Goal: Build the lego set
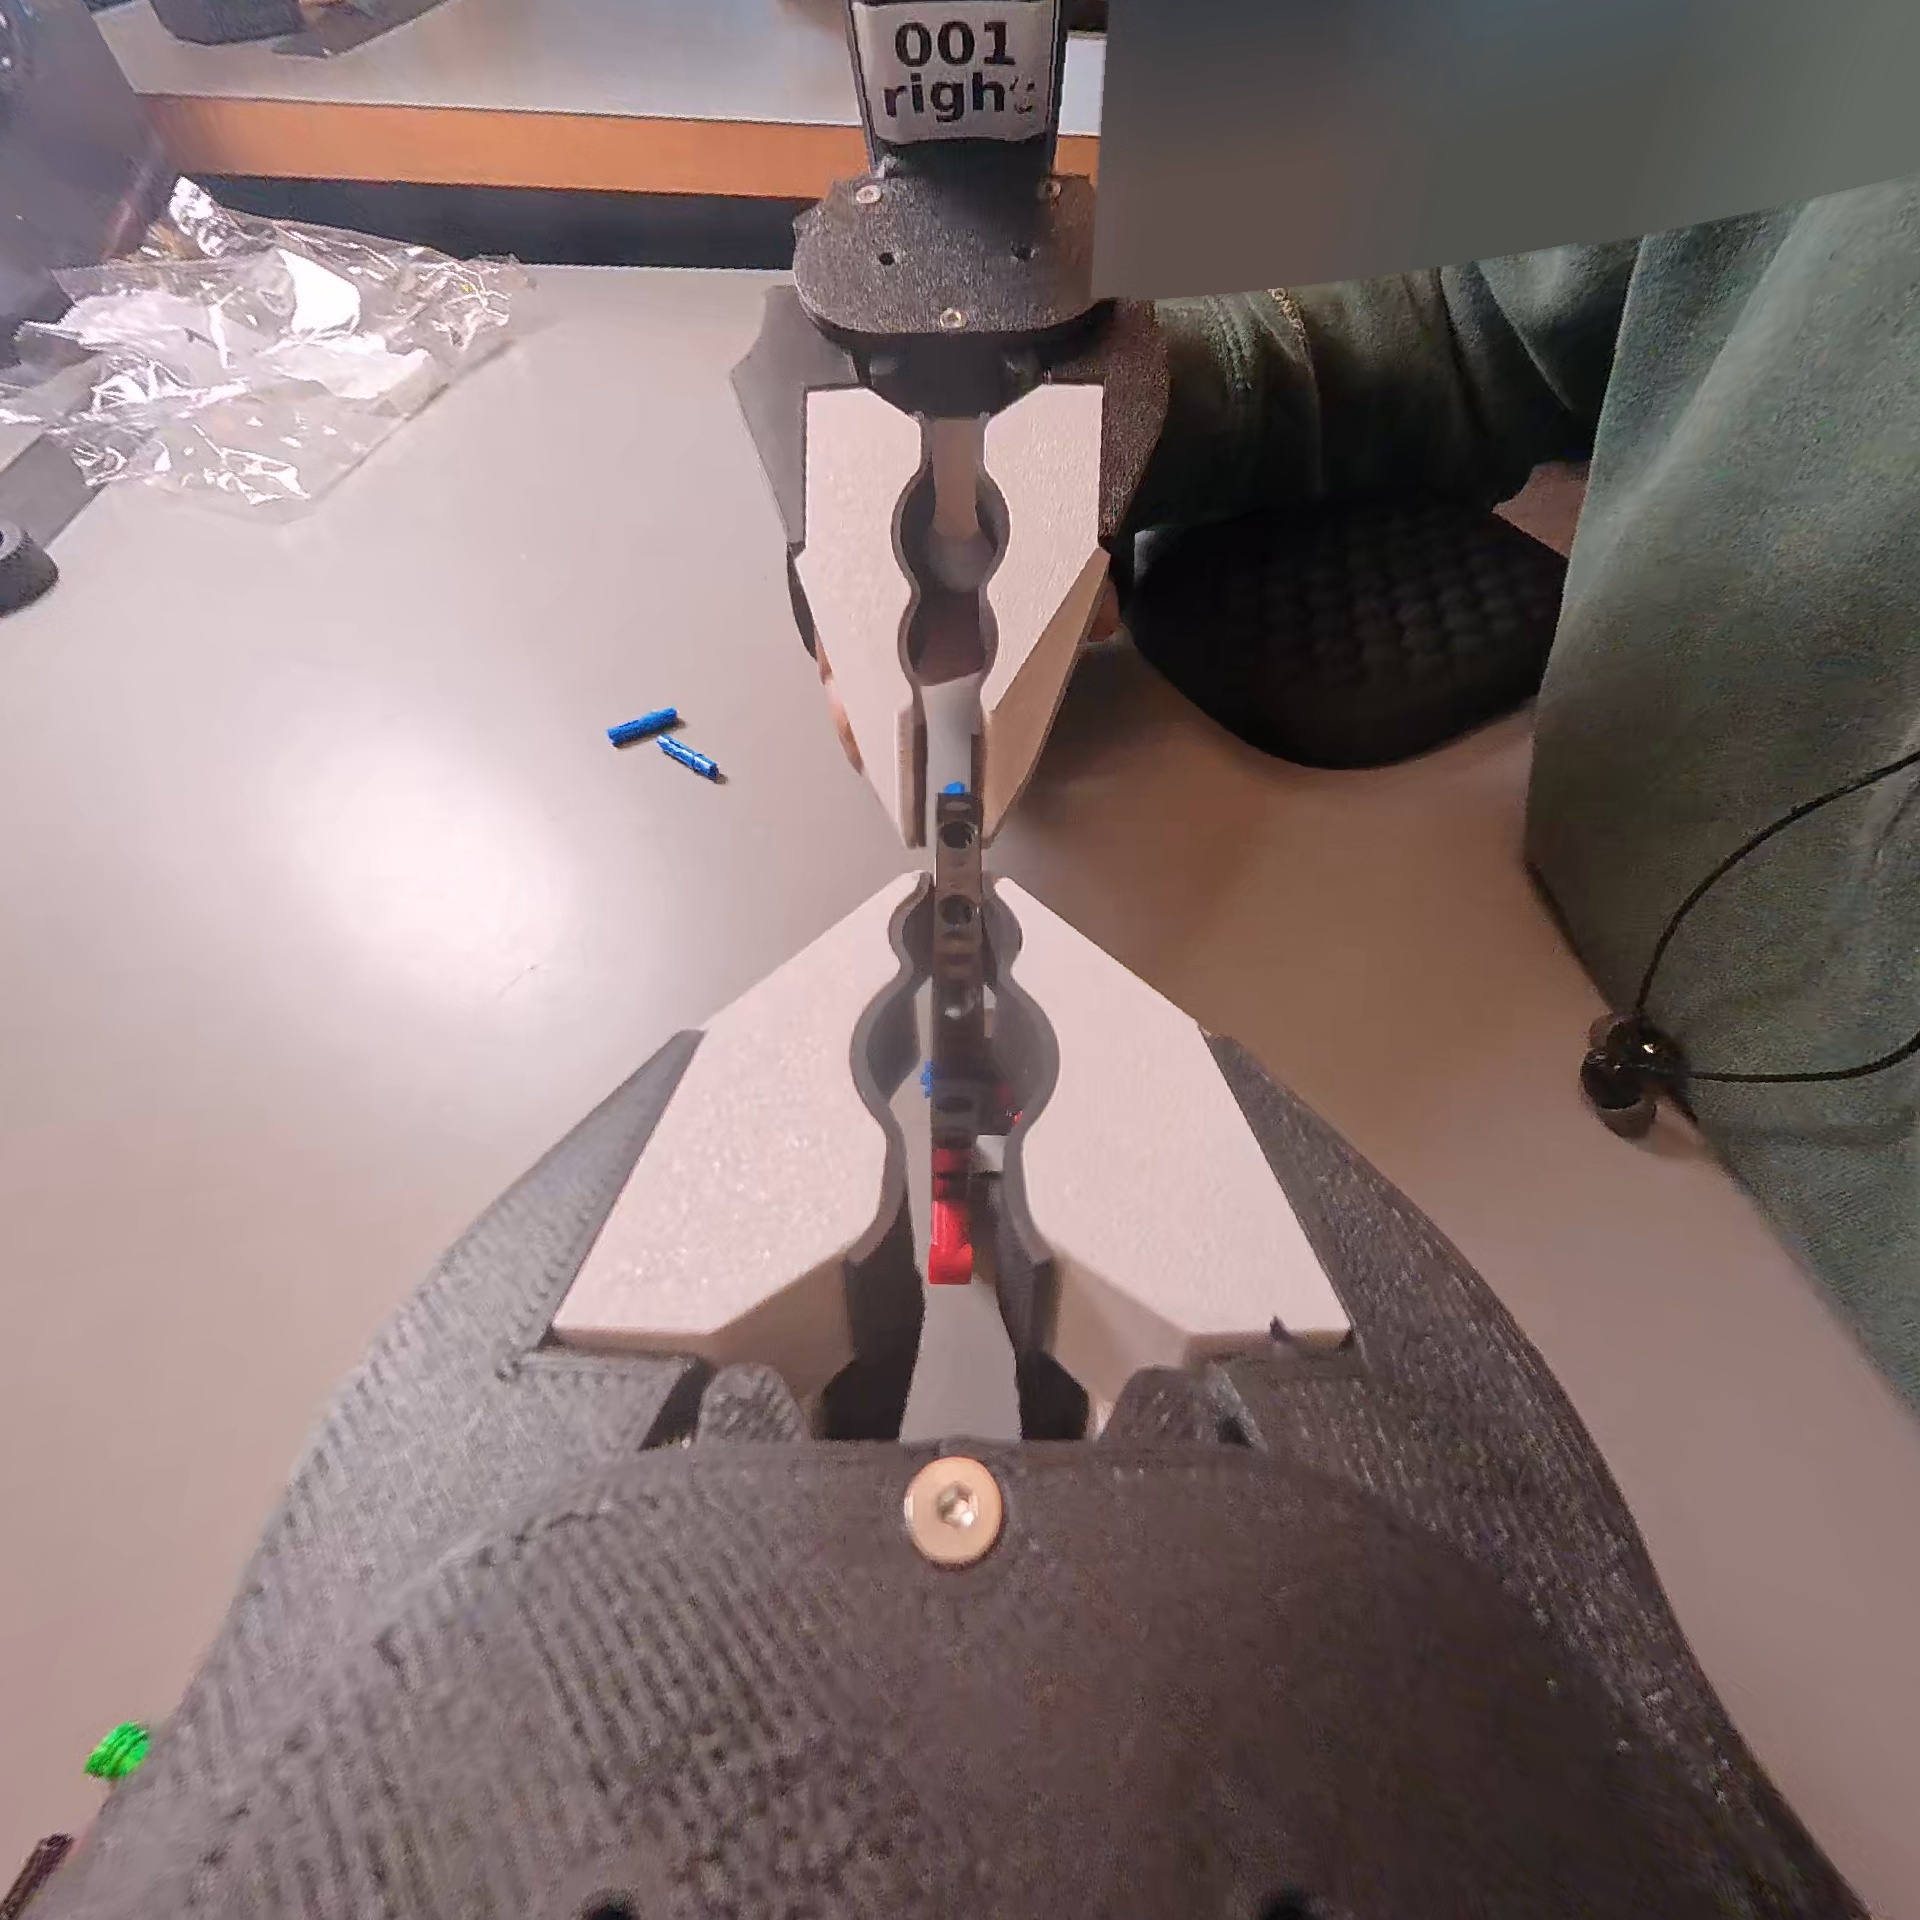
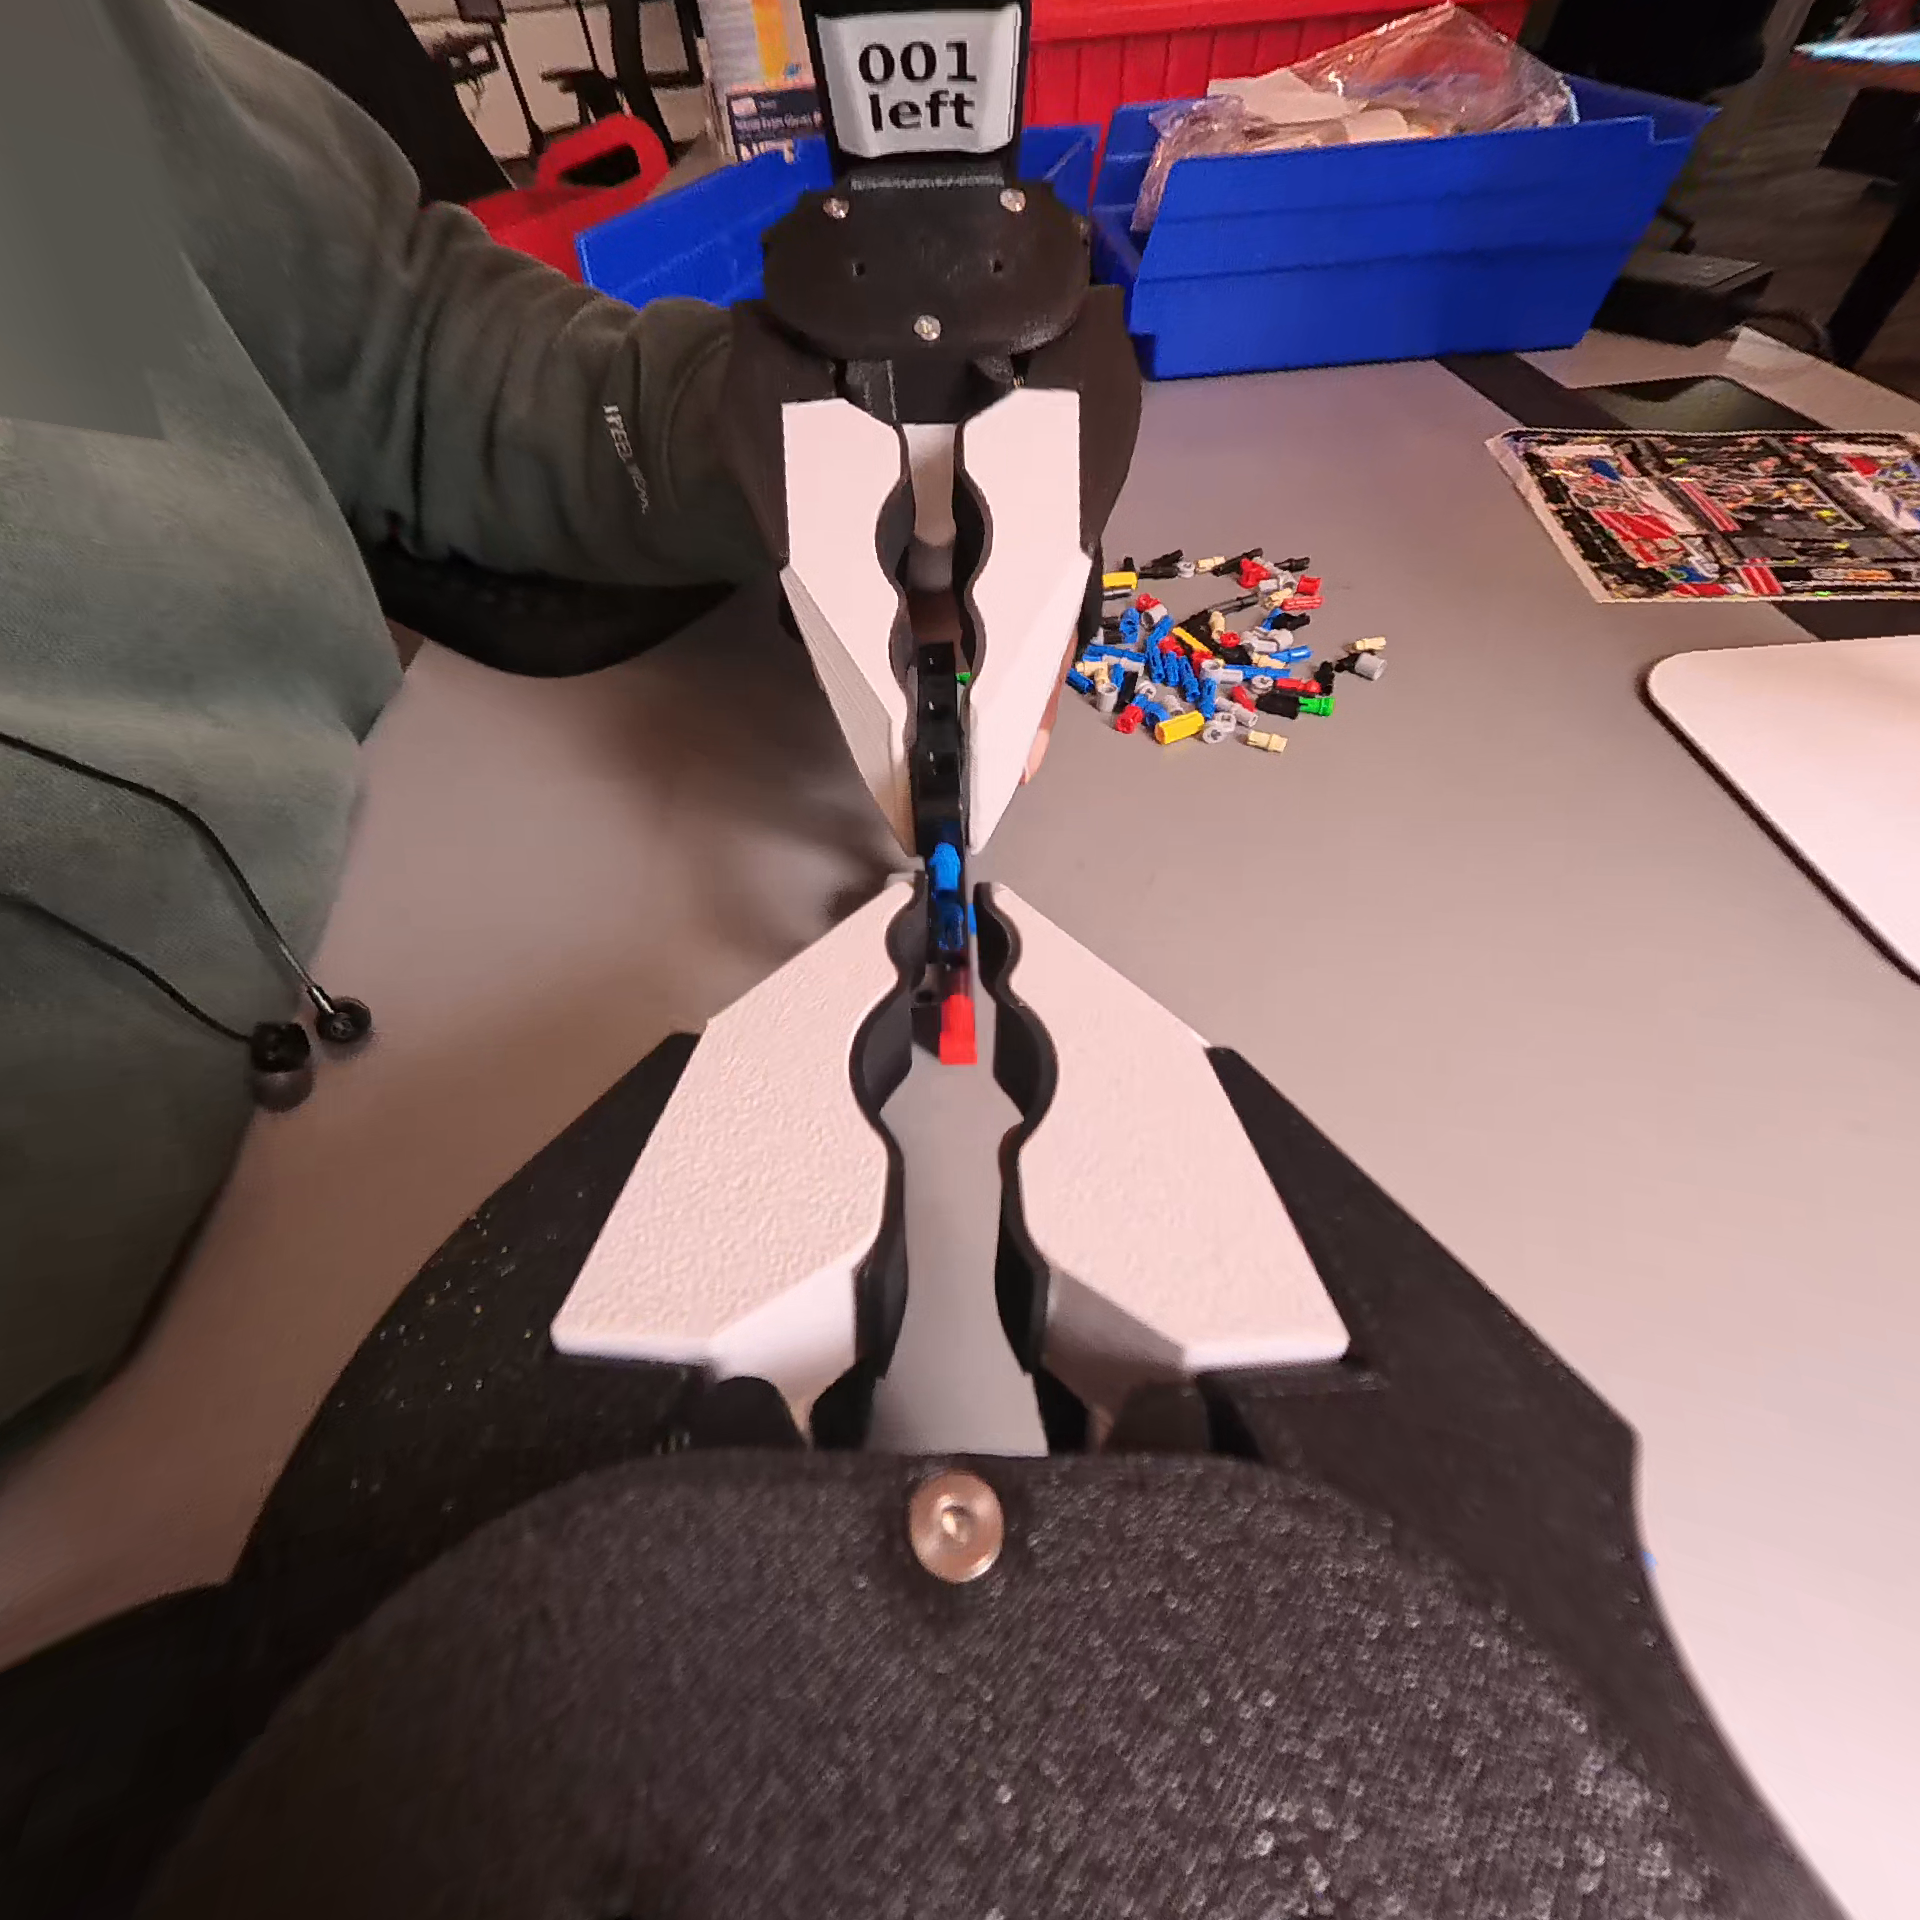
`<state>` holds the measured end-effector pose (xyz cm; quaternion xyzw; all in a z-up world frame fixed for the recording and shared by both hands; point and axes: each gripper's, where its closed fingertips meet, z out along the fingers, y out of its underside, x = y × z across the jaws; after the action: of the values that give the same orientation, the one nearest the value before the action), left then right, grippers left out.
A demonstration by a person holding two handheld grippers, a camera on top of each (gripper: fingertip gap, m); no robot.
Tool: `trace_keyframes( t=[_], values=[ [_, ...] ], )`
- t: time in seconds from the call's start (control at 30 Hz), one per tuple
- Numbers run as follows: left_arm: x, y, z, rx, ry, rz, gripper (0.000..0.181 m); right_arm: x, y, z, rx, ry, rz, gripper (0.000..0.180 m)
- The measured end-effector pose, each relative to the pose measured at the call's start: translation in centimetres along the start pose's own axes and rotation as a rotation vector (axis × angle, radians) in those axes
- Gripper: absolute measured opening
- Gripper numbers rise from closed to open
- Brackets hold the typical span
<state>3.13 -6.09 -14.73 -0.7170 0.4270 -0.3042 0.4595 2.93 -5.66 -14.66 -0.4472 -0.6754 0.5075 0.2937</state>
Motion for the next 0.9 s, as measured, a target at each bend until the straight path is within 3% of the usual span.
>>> trace_keyframes(
  t=[0.37, 0.9],
  values=[
    [-0.09, -0.03, 0.01, 0.015, -0.004, -0.019, 0.006, 0.05, -0.56, -0.87, 0.049, 0.012, -0.006, 0.000],
    [-0.07, -0.05, 0.07, 0.024, -0.001, -0.022, 0.006, -0.11, -0.40, -0.89, 0.053, -0.009, 0.012, 0.008]
  ],
)
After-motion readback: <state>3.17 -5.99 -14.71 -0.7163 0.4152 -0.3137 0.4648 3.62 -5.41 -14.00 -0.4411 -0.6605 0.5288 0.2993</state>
